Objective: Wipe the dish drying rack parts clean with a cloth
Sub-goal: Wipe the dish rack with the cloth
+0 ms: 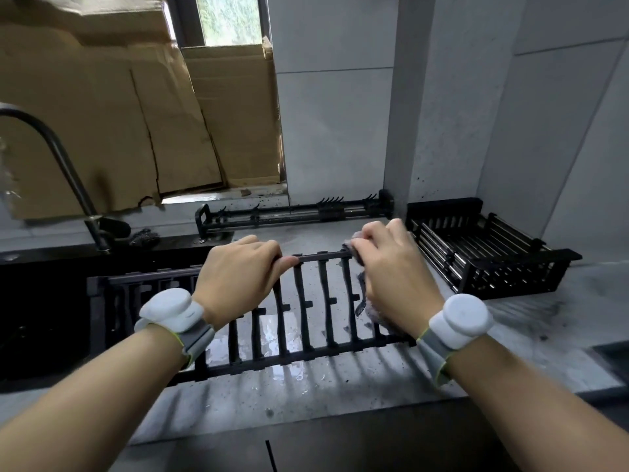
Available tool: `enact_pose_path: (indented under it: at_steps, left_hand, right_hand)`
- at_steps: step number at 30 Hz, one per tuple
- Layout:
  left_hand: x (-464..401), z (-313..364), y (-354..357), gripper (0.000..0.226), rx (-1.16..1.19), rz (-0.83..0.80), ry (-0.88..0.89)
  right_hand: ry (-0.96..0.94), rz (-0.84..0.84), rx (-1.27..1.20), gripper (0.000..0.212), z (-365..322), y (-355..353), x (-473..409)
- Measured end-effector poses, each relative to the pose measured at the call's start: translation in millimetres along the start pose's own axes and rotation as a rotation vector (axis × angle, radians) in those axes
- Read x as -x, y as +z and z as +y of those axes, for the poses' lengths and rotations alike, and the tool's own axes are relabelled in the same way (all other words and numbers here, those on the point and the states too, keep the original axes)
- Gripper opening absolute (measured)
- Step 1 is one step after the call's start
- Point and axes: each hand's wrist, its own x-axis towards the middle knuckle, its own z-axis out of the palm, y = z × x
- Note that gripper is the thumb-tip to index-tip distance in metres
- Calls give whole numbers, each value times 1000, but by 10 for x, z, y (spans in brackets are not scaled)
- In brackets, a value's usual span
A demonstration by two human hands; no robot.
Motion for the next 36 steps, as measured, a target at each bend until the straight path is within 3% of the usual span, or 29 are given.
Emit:
enact_pose_path:
  at_steps: [3, 6, 8, 13, 18, 26, 29, 31, 36]
  left_hand:
    - [26, -54, -7, 49, -11, 4, 9]
    - [23, -22, 37, 54, 19, -18, -43]
    - [32, -33, 74, 58, 31, -38, -102]
    - [11, -28, 105, 61, 105, -63, -174]
    - [-9, -139, 65, 61, 158, -97, -201]
    - [-64, -329, 20, 63, 31, -185, -186]
    - [-35, -359, 20, 58, 53, -208, -256]
    - [-41, -371, 18, 54, 72, -220, -303]
    - [-113, -379, -12, 55, 175, -253, -386]
  right_hand:
    - [50, -8, -25, 33, 143, -55, 32]
    - [326, 223, -352, 31, 206, -177, 7]
    - [411, 315, -501, 29, 241, -271, -37]
    - [297, 56, -446, 27, 260, -242, -12]
    - [212, 3, -507, 22, 303, -273, 140]
    - [345, -367, -720, 33, 356, -320, 393]
    - [439, -142, -865, 30, 437, -430, 322]
    - [426, -4, -801, 30, 410, -438, 284]
    - [368, 13, -756, 25, 223, -280, 313]
